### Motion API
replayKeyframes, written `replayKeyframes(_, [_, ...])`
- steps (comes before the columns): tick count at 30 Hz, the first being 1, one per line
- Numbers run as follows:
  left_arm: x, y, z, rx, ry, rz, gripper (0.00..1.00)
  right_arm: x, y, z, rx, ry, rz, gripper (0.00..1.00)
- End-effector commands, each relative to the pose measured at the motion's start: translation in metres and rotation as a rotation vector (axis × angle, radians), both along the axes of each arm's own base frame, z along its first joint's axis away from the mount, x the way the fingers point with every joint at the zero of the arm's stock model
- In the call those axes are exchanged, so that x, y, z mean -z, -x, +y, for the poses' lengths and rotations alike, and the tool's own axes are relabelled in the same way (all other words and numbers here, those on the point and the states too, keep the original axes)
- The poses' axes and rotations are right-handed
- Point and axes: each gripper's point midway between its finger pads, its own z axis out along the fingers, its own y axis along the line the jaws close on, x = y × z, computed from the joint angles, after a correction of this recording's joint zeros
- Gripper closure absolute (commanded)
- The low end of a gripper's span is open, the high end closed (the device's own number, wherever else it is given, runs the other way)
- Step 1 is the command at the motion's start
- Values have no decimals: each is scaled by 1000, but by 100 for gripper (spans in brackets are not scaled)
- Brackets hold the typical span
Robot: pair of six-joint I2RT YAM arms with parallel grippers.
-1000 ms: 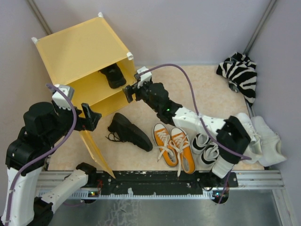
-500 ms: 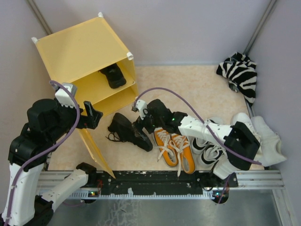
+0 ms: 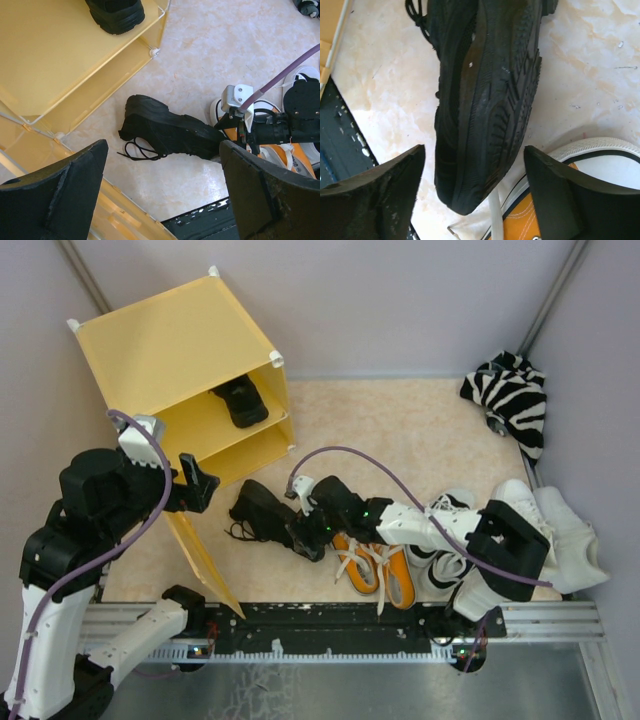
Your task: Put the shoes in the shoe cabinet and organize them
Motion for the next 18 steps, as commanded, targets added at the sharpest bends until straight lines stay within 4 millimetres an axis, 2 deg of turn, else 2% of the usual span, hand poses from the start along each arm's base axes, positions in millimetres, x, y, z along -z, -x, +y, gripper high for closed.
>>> replayKeyframes(1, [-1,0,-2,13,1,-14,1,-9,-22,14,72,-9,-40,57])
replayKeyframes(2, [-1,0,-2,12,1,-13,1,-6,-23,13,83,6,-31,72])
replayKeyframes(3, [-2,0,-1,12,1,-17,1,-5,-22,11,94,14,-19,83])
replayKeyframes(4, [-2,0,-1,11,1,-17,1,-7,-21,12,104,8,-8,88])
replayKeyframes(7, [-2,1,-1,12,0,-20,1,-23,-10,19,105,-83,71,89])
replayKeyframes(11, [-3,1,-1,12,-1,-20,1,-82,25,43,37,-424,320,88])
replayKeyframes(13, [-3,1,-1,16,3,-21,1,-94,38,45,12,-503,405,86])
replayKeyframes(15, [-4,2,-2,18,6,-22,1,-82,43,43,27,-478,455,79])
replayKeyframes(18, [-5,2,-2,19,8,-25,1,-47,36,27,139,-360,479,57])
